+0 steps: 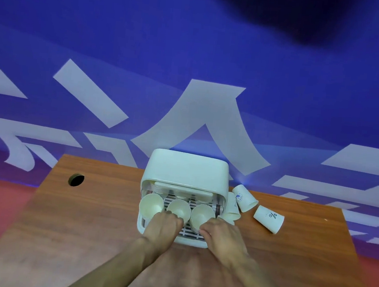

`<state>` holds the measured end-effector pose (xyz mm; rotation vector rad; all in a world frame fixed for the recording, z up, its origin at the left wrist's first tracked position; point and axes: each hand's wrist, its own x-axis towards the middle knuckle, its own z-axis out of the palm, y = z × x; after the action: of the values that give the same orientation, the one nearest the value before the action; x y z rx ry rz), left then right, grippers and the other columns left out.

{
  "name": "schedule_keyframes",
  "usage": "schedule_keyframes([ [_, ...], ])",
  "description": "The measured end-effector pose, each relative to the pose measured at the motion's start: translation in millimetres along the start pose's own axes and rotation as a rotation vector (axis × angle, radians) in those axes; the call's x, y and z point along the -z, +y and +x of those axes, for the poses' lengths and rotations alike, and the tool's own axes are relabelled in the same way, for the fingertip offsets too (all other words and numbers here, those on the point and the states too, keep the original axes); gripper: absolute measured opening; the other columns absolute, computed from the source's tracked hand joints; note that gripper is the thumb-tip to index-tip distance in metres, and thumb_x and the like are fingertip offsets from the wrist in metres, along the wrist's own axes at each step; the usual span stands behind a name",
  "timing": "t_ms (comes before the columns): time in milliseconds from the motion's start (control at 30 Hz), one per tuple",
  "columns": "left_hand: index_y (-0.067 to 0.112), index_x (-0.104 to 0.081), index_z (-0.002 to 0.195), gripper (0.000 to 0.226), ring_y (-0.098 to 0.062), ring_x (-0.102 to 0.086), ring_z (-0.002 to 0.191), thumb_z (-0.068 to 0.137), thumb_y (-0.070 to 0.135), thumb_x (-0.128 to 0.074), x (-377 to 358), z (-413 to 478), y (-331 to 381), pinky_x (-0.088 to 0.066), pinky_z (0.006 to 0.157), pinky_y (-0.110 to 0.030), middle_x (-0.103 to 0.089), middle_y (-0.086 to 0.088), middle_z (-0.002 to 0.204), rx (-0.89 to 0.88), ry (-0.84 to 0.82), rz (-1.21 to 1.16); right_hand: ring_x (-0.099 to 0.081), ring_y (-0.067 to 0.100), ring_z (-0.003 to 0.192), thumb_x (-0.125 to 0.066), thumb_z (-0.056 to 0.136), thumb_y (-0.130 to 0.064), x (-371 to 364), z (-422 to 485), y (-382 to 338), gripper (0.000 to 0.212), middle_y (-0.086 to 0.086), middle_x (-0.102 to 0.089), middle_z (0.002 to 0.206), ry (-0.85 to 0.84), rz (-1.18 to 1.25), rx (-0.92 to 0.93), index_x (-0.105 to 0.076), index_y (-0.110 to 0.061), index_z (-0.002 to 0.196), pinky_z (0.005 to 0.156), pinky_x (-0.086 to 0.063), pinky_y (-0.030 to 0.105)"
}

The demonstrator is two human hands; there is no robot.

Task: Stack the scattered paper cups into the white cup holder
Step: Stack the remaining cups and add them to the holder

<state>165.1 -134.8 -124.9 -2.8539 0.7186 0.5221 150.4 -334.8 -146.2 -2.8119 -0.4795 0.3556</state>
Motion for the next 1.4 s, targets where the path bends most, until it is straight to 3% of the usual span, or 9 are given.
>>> schedule_keyframes([
  [133, 0.011, -0.062, 0.096, 0.031, -0.028, -0.059, 0.093, 0.079, -0.008, -0.045, -8.8, 9.1, -0.6, -0.035, 0.064, -0.034, -0.066, -0.013, 0.1, 0.061, -0.041, -0.05, -0.055, 0.014, 0.098, -0.04, 0.102, -0.041, -10.6, 7.9, 2.9, 0.032, -0.007, -0.062, 0.102, -0.071, 0.059, -0.05, -0.068, -0.026, 0.098, 0.074, -0.044, 0.031],
  [567, 0.01, -0.064, 0.099, 0.033, -0.027, -0.059, 0.098, 0.079, -0.01, -0.047, -7.8, 22.8, -0.9, -0.048, 0.073, -0.035, -0.066, -0.013, 0.103, 0.068, -0.06, 0.007, -0.058, 0.012, 0.102, -0.041, 0.101, -0.046, -25.1, 17.2, 7.6, 0.031, -0.011, -0.063, 0.11, -0.04, 0.05, -0.053, -0.068, -0.031, 0.108, 0.075, -0.045, 0.03],
  [700, 0.013, -0.063, 0.099, 0.032, -0.024, -0.058, 0.098, 0.08, -0.008, -0.049, -4.4, 18.2, -1.7, -0.045, 0.068, -0.033, -0.065, -0.008, 0.103, 0.072, -0.041, 0.014, -0.062, 0.004, 0.097, -0.052, 0.095, -0.049, -16.9, 4.6, 4.1, 0.027, -0.02, -0.06, 0.118, 0.109, 0.152, -0.056, -0.064, -0.034, 0.115, 0.073, -0.044, 0.027],
  [800, 0.014, -0.061, 0.091, 0.021, -0.025, -0.06, 0.085, 0.078, -0.001, -0.056, 9.4, 7.7, 2.1, -0.039, 0.056, -0.034, -0.063, -0.006, 0.091, 0.055, 0.043, -0.009, -0.061, -0.001, 0.08, -0.059, 0.093, -0.042, -4.0, -19.1, 21.3, 0.014, -0.024, -0.06, 0.112, 0.33, 0.19, -0.03, -0.065, -0.037, 0.105, 0.056, -0.044, 0.022],
  [900, 0.015, -0.054, 0.065, 0.022, -0.026, -0.051, 0.049, 0.063, 0.011, -0.076, 17.1, 1.7, 9.5, -0.031, 0.038, -0.028, -0.052, -0.003, 0.059, -0.115, 0.247, -0.048, -0.062, 0.0, 0.079, -0.057, 0.095, -0.036, 7.3, -43.8, 69.1, 0.011, -0.025, -0.058, 0.114, 0.299, 0.116, -0.108, -0.064, -0.038, 0.103, 0.055, -0.045, 0.024],
  [1033, 0.017, -0.056, 0.075, 0.015, -0.021, -0.048, 0.056, 0.086, 0.024, -0.063, 14.7, 1.2, 35.9, -0.036, 0.04, -0.028, -0.052, 0.0, 0.068, -0.412, 0.439, -0.053, -0.066, 0.005, 0.091, -0.049, 0.096, -0.04, 20.4, -63.2, 137.4, 0.018, -0.026, -0.052, 0.127, 0.105, 0.014, -0.309, -0.062, -0.04, 0.109, 0.075, -0.052, 0.03],
  [1167, 0.017, -0.059, 0.095, 0.009, -0.019, -0.052, 0.068, 0.086, 0.017, -0.059, 10.2, 21.0, 87.1, -0.037, 0.045, -0.028, -0.056, 0.001, 0.08, -0.648, 0.308, 0.155, -0.066, 0.014, 0.1, -0.05, 0.094, -0.037, 25.0, -58.1, 177.1, 0.031, -0.016, -0.038, 0.145, -0.009, -0.015, -0.487, -0.054, -0.033, 0.124, 0.084, -0.053, 0.033],
  [1300, 0.014, -0.055, 0.106, 0.024, -0.021, -0.056, 0.067, 0.083, 0.01, -0.059, 14.6, 53.8, 126.2, -0.027, 0.044, -0.03, -0.058, -0.003, 0.087, -0.596, 0.125, 0.263, -0.062, 0.025, 0.107, -0.053, 0.091, -0.036, 23.5, -40.9, 195.4, 0.053, -0.004, -0.033, 0.146, 0.008, 0.048, -0.61, -0.036, -0.02, 0.139, 0.083, -0.052, 0.039],
  [1400, 0.008, -0.051, 0.109, 0.027, -0.022, -0.057, 0.07, 0.084, 0.001, -0.053, 16.7, 77.9, 143.5, -0.029, 0.049, -0.032, -0.055, -0.009, 0.09, -0.547, 0.03, 0.311, -0.063, 0.031, 0.102, -0.056, 0.089, -0.037, 19.8, -24.9, 197.9, 0.053, 0.001, -0.045, 0.132, 0.065, 0.139, -0.692, -0.033, -0.017, 0.133, 0.08, -0.05, 0.04],
])
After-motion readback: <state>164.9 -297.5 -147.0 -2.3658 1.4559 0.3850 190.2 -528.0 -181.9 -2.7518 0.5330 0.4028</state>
